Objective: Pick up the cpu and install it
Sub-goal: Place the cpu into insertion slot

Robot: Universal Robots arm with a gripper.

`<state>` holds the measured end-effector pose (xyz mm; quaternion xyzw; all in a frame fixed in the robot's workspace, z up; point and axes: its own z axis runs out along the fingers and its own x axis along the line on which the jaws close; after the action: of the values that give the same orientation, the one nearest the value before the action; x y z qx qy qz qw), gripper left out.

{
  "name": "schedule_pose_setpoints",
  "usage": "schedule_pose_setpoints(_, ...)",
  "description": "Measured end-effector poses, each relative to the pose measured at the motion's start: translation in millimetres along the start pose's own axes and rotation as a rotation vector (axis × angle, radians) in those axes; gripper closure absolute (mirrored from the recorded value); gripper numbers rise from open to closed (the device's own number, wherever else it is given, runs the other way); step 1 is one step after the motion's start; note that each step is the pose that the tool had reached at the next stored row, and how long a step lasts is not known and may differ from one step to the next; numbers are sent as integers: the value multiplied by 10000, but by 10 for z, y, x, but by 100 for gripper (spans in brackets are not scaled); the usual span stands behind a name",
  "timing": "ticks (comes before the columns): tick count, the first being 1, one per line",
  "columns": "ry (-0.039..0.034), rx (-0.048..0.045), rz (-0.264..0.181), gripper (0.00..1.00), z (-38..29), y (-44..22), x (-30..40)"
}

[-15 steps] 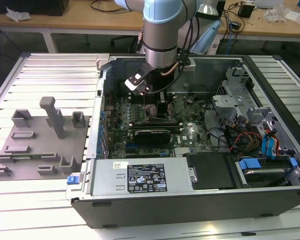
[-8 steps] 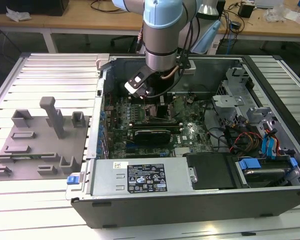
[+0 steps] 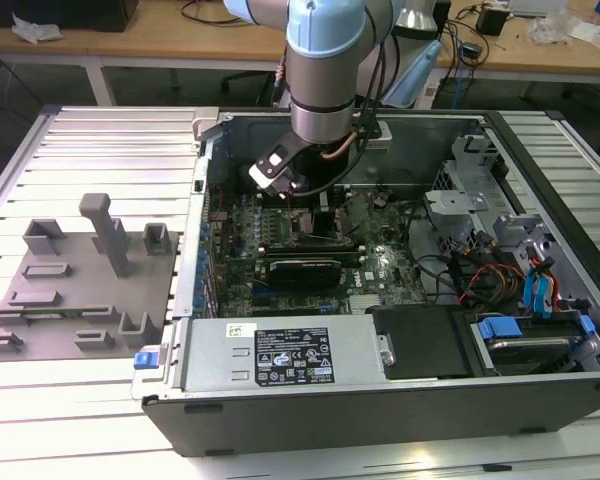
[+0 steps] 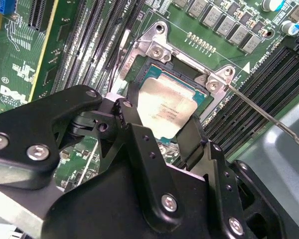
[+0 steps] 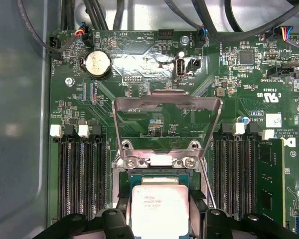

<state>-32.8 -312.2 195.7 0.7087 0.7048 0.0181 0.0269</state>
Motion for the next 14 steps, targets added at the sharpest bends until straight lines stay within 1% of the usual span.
schedule_pose_setpoints(2,8,-3,1,45,3,0,1)
schedule_pose_setpoints(3,7,-4,1,38,4,-1,1)
schedule_pose_setpoints(4,2,0,0,38,2,-1,0)
schedule_pose_setpoints(7,100,1,-2,38,2,1,0)
schedule_pose_setpoints(11,104,-1,-8,38,1,14,1)
schedule_pose_setpoints(13,103,0,-9,38,-10,16,0)
schedule_pose_setpoints(14,104,0,-10,38,-26,17,0)
